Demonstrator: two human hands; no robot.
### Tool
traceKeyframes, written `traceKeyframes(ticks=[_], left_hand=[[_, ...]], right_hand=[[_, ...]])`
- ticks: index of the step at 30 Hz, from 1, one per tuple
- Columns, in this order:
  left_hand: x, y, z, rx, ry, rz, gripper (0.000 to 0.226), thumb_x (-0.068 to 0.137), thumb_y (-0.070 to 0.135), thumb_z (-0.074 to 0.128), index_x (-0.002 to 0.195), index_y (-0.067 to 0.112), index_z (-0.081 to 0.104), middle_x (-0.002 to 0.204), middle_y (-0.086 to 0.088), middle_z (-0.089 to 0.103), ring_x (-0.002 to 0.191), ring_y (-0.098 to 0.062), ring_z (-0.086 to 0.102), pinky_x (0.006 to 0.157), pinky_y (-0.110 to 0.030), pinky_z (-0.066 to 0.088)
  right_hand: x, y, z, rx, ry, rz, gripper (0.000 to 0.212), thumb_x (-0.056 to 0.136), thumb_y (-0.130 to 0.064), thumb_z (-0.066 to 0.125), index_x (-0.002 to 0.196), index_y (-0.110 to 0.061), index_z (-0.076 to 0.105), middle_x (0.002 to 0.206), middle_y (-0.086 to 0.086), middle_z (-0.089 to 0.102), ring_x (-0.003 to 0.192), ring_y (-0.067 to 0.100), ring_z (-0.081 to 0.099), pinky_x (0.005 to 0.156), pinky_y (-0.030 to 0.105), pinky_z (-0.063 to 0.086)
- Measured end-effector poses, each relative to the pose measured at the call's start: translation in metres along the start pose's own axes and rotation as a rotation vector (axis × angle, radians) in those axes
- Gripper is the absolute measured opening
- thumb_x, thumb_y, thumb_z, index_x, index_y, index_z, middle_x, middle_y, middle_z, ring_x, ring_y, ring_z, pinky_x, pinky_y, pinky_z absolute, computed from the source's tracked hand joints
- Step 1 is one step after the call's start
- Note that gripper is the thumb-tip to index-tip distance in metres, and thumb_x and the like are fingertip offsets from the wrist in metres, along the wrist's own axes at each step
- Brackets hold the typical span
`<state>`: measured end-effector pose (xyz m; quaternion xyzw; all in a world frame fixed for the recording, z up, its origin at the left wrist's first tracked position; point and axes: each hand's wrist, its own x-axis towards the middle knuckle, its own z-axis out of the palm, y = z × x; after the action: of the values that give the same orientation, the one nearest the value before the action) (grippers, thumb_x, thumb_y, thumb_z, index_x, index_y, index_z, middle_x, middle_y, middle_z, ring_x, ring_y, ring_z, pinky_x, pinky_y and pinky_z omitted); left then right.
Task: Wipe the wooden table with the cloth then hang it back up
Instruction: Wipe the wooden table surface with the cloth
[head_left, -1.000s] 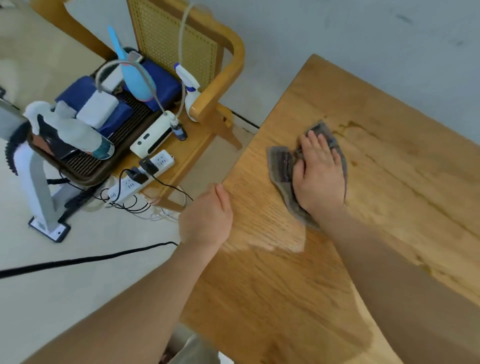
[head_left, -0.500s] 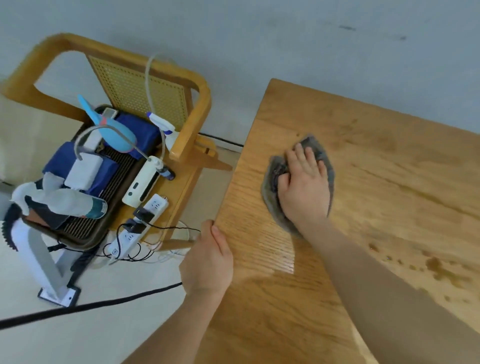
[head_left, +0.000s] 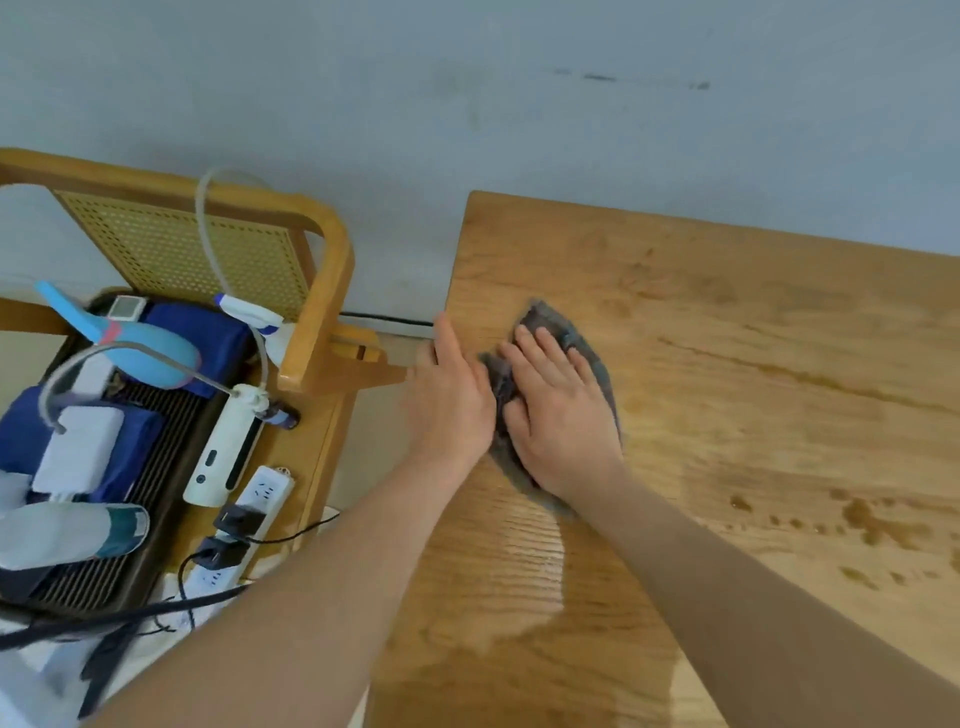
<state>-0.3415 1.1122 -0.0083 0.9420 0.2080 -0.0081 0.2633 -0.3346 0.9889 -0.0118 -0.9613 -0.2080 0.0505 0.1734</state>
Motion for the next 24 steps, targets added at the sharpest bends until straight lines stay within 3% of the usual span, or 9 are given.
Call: traceKeyframes(ticks=[2,5,7,9,15,17,19,21,24], left_hand=[[0.024,0.008,0.003,-0.043,-0.016,-0.07,0.048,0.102,0.03,0.026,0.147,0.015,0.023,0.125,-0.016,0.053,0.095,-0.032,0.058,0.064,-0.034,0.034],[0.026,0.011,0.003,-0.017,0.007,-0.086,0.047,0.103,0.032,0.021,0.146,0.015,0.026,0.113,-0.011,0.061,0.067,-0.018,0.051,0.049,-0.028,0.025],[0.025,0.011,0.004,0.002,0.029,-0.091,0.048,0.103,0.033,0.019,0.147,0.015,0.025,0.121,-0.011,0.06,0.077,-0.024,0.059,0.052,-0.028,0.03],[0.026,0.01,0.008,0.025,0.036,-0.091,0.048,0.101,0.034,0.018,0.144,0.016,0.029,0.122,-0.012,0.06,0.084,-0.03,0.063,0.055,-0.031,0.036],[0.027,0.011,0.008,0.014,0.033,-0.108,0.043,0.099,0.036,0.021,0.138,0.019,0.033,0.111,-0.009,0.061,0.073,-0.029,0.06,0.05,-0.031,0.035],[0.027,0.01,0.009,0.002,0.032,-0.104,0.042,0.1,0.035,0.02,0.136,0.019,0.033,0.106,-0.008,0.061,0.063,-0.022,0.052,0.045,-0.027,0.029],[0.028,0.011,0.009,-0.001,0.026,-0.117,0.043,0.1,0.035,0.019,0.139,0.02,0.03,0.109,-0.008,0.061,0.063,-0.019,0.047,0.045,-0.027,0.027],[0.028,0.012,0.009,0.003,0.015,-0.122,0.046,0.101,0.035,0.019,0.144,0.02,0.024,0.114,-0.008,0.06,0.066,-0.018,0.047,0.046,-0.027,0.028],[0.026,0.013,0.006,0.004,0.007,-0.125,0.045,0.1,0.034,0.021,0.143,0.02,0.026,0.115,-0.01,0.06,0.071,-0.026,0.057,0.052,-0.031,0.037]], right_hand=[[0.006,0.026,-0.009,-0.037,-0.04,-0.114,0.059,0.091,-0.034,0.025,0.147,-0.019,0.037,0.155,-0.003,0.03,0.146,0.012,0.017,0.12,0.034,0.01],[0.028,0.06,-0.02,-0.053,0.062,0.106,0.058,0.092,-0.031,0.028,0.148,-0.017,0.034,0.156,-0.002,0.028,0.146,0.013,0.017,0.12,0.036,0.011],[0.04,0.057,-0.017,-0.077,0.109,0.247,0.06,0.092,-0.032,0.026,0.15,-0.015,0.03,0.158,0.0,0.025,0.147,0.016,0.015,0.119,0.038,0.009],[0.051,0.043,-0.013,-0.077,0.097,0.276,0.06,0.094,-0.032,0.027,0.151,-0.015,0.026,0.159,0.001,0.022,0.148,0.017,0.012,0.119,0.04,0.007],[0.084,0.032,-0.013,-0.049,-0.004,-0.004,0.059,0.094,-0.033,0.026,0.151,-0.018,0.025,0.159,-0.002,0.022,0.147,0.013,0.011,0.12,0.038,0.006],[0.088,0.05,-0.016,-0.05,0.056,0.101,0.058,0.094,-0.03,0.03,0.15,-0.015,0.027,0.158,0.0,0.025,0.147,0.016,0.015,0.12,0.039,0.009],[0.093,0.062,-0.019,-0.04,0.119,0.303,0.057,0.095,-0.028,0.031,0.15,-0.013,0.026,0.159,0.002,0.023,0.147,0.018,0.013,0.12,0.04,0.008],[0.104,0.055,-0.018,-0.029,0.138,0.369,0.058,0.094,-0.028,0.032,0.15,-0.013,0.026,0.159,0.002,0.022,0.147,0.019,0.012,0.119,0.042,0.007],[0.128,0.025,-0.012,0.009,0.046,0.164,0.059,0.094,-0.031,0.033,0.151,-0.019,0.026,0.159,-0.004,0.021,0.147,0.015,0.011,0.119,0.042,0.005]])
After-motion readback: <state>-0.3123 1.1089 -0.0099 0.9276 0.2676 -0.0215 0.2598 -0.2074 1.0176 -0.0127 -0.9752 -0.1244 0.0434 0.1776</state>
